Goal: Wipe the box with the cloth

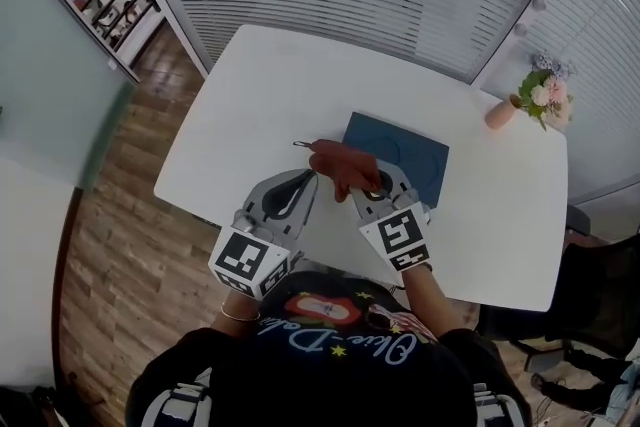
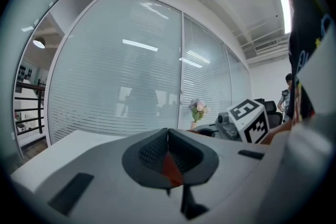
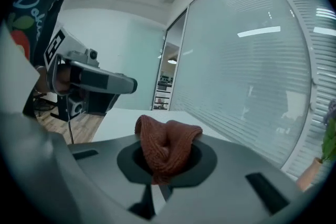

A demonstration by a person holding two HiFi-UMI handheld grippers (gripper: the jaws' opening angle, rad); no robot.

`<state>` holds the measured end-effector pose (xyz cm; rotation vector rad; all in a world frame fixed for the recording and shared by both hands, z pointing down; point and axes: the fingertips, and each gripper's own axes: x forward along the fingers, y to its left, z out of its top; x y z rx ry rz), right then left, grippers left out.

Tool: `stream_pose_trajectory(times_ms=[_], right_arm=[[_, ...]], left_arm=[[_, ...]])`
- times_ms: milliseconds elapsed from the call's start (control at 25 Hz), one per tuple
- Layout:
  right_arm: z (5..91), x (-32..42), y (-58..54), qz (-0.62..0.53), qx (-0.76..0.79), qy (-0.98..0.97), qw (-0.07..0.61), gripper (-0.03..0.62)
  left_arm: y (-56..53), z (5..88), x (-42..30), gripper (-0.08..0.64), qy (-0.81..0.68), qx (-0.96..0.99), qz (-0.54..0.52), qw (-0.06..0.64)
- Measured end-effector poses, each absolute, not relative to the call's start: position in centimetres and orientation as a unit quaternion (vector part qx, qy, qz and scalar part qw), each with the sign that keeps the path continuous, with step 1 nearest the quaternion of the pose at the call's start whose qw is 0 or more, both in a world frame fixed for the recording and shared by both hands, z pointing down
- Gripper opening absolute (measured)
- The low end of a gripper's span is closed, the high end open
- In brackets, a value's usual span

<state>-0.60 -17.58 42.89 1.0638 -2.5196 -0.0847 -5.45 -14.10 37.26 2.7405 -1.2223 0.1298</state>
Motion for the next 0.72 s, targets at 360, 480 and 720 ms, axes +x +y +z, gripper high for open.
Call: stream_pose_trajectory(times_ms=[360,480,720], right_arm=[[46.6,1.4,-17.4,-0.003,0.396,-0.886,0.241,0.026],[46.6,2.8,-17.1,0.002,0.413,-0.877,0.245,0.026],[47.0,6.7,-16.5,0.016,0.456,-0.854,0.251,0.026]], left_arm=[[-14.3,37.5,-5.5,0.003,-0.400,0.913,0.045,0.071],[-14.3,37.4,-4.4,0.003,-0.382,0.921,0.045,0.070],[-14.8,37.5,-1.5,0.003,-0.344,0.935,0.047,0.070]])
